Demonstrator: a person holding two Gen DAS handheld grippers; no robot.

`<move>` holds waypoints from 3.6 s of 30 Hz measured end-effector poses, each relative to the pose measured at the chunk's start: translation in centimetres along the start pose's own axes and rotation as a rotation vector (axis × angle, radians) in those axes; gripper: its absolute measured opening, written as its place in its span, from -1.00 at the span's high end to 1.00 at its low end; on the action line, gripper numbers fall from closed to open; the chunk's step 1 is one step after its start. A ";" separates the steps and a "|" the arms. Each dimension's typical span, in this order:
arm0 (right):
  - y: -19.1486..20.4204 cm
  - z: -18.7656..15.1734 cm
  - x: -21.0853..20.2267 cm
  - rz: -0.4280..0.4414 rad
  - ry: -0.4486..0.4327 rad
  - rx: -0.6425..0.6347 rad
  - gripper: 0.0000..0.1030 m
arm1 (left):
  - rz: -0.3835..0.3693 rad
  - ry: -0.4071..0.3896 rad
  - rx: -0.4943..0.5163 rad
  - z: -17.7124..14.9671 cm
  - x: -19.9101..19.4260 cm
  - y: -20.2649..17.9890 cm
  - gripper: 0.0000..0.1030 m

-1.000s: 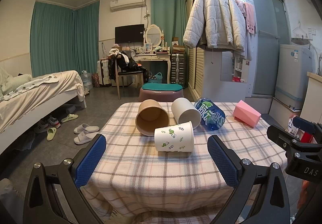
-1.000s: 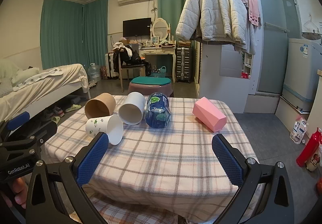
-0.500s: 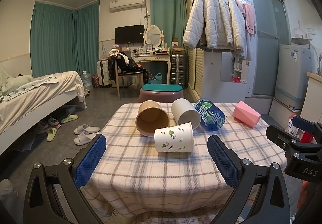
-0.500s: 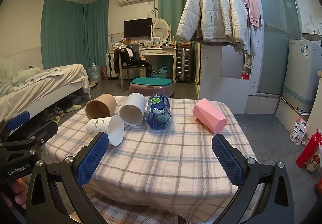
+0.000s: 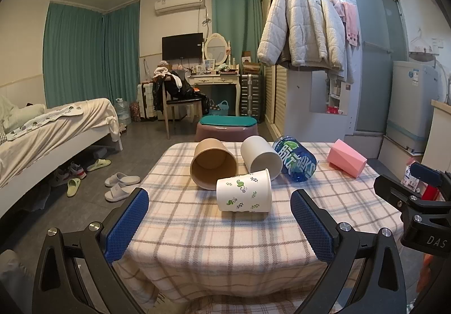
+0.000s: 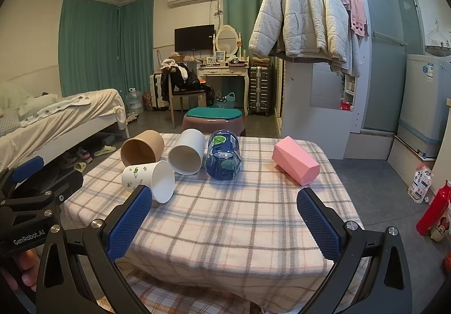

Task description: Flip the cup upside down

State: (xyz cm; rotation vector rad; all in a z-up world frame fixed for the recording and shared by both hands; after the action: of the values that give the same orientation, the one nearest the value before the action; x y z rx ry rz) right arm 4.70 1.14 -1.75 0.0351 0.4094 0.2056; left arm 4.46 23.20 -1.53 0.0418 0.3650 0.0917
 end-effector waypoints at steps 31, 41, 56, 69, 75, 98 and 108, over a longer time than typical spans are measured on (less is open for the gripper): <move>-14.8 2.4 10.9 0.001 0.238 -0.119 -1.00 | -0.011 0.146 0.011 1.0 8.0 -9.6 -1.00; -18.1 1.0 21.0 -0.004 0.396 -0.091 -0.77 | -0.003 0.168 0.062 1.0 12.1 -12.6 -1.00; -17.2 0.7 16.0 -0.037 0.381 0.030 -0.18 | -0.048 0.132 0.052 2.0 8.9 -12.0 -1.00; -4.2 -2.0 10.2 0.041 0.405 0.053 -0.17 | 0.013 0.070 0.001 0.8 4.9 -4.3 -1.00; -1.9 -3.0 11.3 0.005 0.429 0.073 -0.17 | 0.022 0.093 -0.019 -0.5 5.0 -1.5 -1.00; -4.1 -2.3 8.9 0.022 0.249 0.141 -0.69 | 0.031 0.155 -0.039 -2.1 5.0 -3.4 -1.00; -8.9 -1.1 2.4 -0.061 0.125 0.075 -0.70 | -0.020 0.108 0.002 -1.2 2.7 -10.3 -1.00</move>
State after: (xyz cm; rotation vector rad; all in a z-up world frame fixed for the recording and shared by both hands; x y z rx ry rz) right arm 8.10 -7.04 -4.34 0.0831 0.5415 0.1323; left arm 7.36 13.28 -4.15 0.0357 0.4735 0.0739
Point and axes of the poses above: each gripper's, at about its wrist camera, not at the fingertips, and x roughly the way its jaws point, y to its left, z to its top, the point moved 5 cm from there along x, roughly the way its jaws point, and after that the axes turned 9 degrees about z, right-handed, at the moved point
